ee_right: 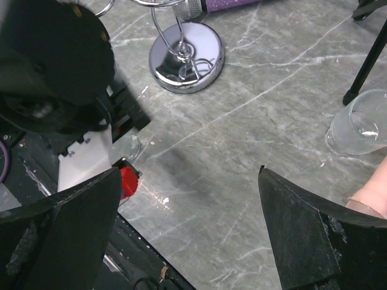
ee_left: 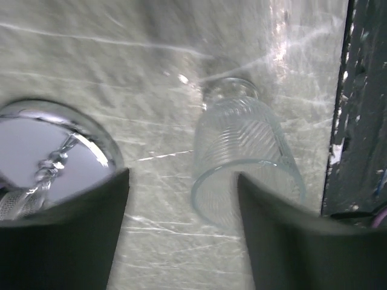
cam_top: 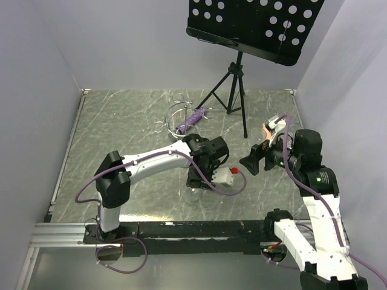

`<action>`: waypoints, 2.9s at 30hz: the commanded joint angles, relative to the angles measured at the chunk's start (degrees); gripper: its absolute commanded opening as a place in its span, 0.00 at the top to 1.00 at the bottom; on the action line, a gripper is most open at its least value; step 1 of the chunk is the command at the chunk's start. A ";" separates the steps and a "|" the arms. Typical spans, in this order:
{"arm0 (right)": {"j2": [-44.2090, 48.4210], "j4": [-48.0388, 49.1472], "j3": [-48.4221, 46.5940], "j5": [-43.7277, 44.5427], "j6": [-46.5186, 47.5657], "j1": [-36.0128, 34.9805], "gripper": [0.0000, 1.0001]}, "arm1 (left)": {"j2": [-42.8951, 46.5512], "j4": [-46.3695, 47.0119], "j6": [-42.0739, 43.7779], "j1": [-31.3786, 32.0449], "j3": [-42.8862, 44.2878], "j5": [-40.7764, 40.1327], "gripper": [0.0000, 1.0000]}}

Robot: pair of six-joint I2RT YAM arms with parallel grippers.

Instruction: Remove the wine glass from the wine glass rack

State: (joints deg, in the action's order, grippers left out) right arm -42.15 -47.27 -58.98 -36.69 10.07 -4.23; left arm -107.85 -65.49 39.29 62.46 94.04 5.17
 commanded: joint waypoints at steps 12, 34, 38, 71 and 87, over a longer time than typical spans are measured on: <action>-4.60 -5.46 -7.20 -5.74 14.87 -0.34 0.00 | 16.60 -7.02 -4.04 -9.70 18.28 10.98 0.00; -38.25 -6.61 -16.07 8.65 41.44 -47.01 0.00 | 56.51 23.04 -37.27 -54.28 -12.82 4.42 0.00; -45.02 -9.07 -19.85 7.86 43.63 -47.89 0.00 | 59.68 22.52 -36.48 -56.30 -15.72 1.87 0.00; -49.00 -2.04 -16.52 13.57 42.85 -52.11 0.42 | 58.46 22.69 -35.60 -57.89 -15.64 4.23 0.00; -35.63 -6.17 -7.91 14.53 36.78 -24.27 0.47 | 52.93 24.45 -34.37 -57.89 -12.04 6.08 0.00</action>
State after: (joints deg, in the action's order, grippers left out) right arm -80.66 -53.19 -67.57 -22.90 47.99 -34.37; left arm -53.69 -43.86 4.99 4.89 79.09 9.45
